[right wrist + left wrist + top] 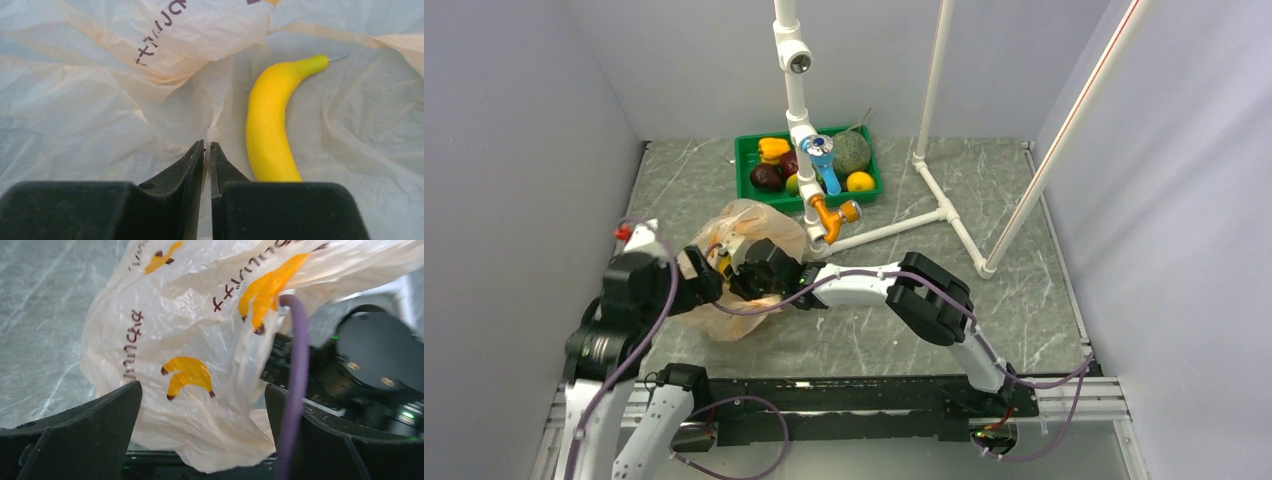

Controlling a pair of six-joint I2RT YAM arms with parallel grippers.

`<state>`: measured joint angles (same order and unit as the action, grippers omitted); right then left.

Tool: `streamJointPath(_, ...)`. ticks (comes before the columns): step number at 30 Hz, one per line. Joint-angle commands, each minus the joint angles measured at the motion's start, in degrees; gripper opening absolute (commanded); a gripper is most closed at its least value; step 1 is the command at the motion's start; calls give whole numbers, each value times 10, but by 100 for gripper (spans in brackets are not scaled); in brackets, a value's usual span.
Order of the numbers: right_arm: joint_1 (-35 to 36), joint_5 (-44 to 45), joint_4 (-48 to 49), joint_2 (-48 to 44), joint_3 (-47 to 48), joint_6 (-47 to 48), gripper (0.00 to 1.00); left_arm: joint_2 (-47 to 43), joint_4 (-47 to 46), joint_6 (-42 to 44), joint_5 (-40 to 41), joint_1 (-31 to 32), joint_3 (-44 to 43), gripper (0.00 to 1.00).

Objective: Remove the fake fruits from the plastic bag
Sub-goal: Take out the fake fruit from the plastic bag.

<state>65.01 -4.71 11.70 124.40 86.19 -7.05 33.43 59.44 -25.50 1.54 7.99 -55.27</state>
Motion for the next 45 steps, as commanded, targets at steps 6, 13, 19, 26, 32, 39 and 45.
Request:
streamJointPath(6, -38, -62, 62, -47, -16, -62, 25, -133, 103, -56, 128, -2, -101, 99)
streamJointPath(13, -43, -75, 61, -43, -12, -69, 52, -172, 108, -82, 88, -2, -66, 99)
streamJointPath(19, -43, -85, 61, -45, -15, -65, 57, -120, 35, -62, -49, -2, -7, 99)
streamJointPath(26, -35, -80, 53, -51, -13, -53, 57, -33, -51, -61, -67, -1, 40, 99)
streamJointPath(32, -21, -53, 47, -57, -18, -30, 59, 68, -1, -74, 43, -2, 28, 72)
streamJointPath(39, -23, -19, 35, -62, -19, -24, 66, 92, 1, -34, 106, -14, 21, 12)
streamJointPath(45, -34, 11, 11, -62, -13, -8, 78, 86, 36, -66, 168, -18, 6, 0)
